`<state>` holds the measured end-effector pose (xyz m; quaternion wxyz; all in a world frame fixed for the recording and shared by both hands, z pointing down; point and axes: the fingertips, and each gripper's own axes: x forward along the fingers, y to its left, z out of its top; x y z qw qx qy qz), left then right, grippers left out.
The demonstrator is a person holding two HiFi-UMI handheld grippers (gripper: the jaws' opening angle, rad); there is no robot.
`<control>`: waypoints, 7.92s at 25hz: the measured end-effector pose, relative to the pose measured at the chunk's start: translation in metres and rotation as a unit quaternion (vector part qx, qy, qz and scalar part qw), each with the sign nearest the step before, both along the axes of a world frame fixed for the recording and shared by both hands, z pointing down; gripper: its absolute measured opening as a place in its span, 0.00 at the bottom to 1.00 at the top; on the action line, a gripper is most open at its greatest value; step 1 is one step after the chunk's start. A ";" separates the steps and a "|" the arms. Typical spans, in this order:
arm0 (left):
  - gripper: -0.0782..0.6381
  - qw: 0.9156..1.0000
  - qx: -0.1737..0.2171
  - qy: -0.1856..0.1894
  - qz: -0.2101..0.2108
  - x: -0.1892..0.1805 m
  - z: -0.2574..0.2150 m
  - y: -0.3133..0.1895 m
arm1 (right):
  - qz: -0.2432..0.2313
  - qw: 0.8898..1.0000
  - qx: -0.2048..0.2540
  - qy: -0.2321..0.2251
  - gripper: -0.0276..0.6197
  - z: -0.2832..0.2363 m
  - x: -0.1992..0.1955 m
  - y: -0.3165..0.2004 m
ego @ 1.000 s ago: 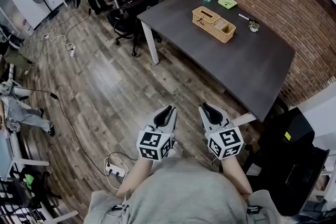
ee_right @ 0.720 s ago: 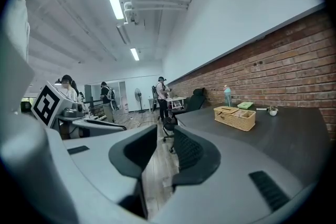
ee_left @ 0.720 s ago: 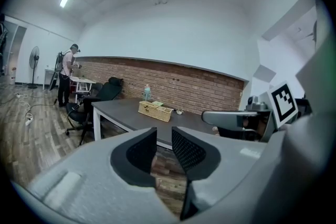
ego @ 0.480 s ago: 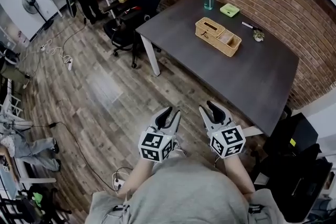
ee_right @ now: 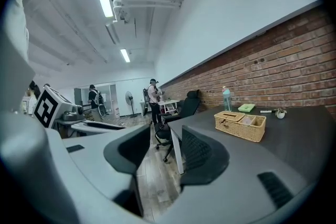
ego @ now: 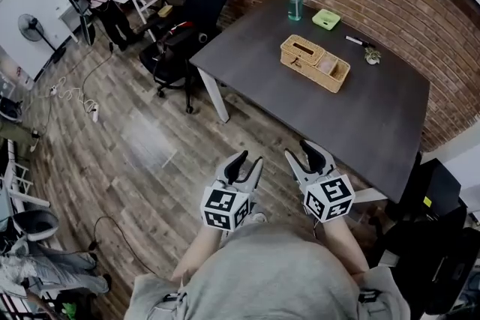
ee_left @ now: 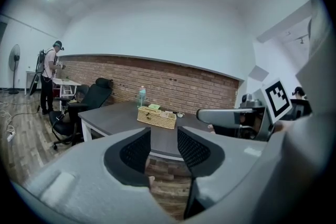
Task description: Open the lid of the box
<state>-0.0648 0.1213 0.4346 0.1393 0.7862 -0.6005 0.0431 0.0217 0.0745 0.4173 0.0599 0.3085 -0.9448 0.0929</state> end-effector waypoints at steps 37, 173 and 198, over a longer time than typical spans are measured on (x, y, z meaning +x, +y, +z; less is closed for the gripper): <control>0.32 0.999 -0.018 0.029 0.015 -0.074 0.026 -0.175 | 0.074 0.996 0.004 0.040 0.33 0.027 -0.046 -0.186; 0.32 0.985 -0.092 0.022 0.147 -0.034 0.066 -0.492 | 0.210 0.957 -0.013 0.199 0.20 0.053 0.050 -0.604; 0.32 0.982 -0.116 0.023 0.149 -0.028 0.084 -0.509 | 0.236 0.956 -0.108 0.136 0.21 0.112 0.073 -0.661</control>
